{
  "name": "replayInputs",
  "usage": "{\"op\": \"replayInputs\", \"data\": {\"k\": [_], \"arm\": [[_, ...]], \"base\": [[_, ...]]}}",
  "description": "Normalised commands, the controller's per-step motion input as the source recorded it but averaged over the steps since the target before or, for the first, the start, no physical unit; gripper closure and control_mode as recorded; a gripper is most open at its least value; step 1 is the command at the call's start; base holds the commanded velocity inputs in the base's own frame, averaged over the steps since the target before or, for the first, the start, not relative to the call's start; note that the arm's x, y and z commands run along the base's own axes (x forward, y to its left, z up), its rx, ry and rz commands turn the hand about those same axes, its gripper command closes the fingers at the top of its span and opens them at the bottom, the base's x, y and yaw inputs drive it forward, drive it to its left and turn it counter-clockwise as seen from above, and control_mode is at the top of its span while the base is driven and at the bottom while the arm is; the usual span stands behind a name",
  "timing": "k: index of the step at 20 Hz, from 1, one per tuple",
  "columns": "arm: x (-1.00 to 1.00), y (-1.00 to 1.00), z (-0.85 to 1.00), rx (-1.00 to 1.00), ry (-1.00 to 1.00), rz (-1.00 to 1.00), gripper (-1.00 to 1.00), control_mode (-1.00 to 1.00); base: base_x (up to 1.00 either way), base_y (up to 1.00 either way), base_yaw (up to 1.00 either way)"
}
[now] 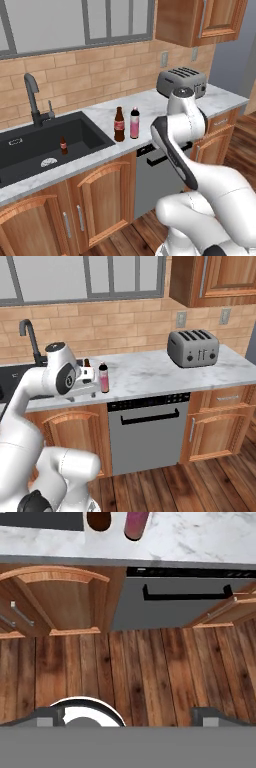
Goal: Place the large bottle from the dining counter next to the other large bottle outside the sink, and place the small bottle from the dining counter next to the other small bottle inside the sink.
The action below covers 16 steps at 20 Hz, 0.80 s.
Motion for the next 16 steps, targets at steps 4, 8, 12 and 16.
{"op": "replayInputs", "data": {"k": [4,8,12,16], "arm": [[0.04,-0.26,-0.12,0.09,0.00,0.00,-1.00,-1.00],[-0.02,0.00,-0.09,0.01,0.00,0.00,-1.00,-1.00],[0.00,0.00,-0.02,0.00,0.00,0.00,-1.00,-1.00],[0.00,0.00,-0.08,0.00,0.00,0.00,-1.00,-1.00]], "base": [[0.00,0.00,0.00],[0.00,0.00,0.00],[0.00,0.00,0.00],[0.00,0.00,0.00]]}}
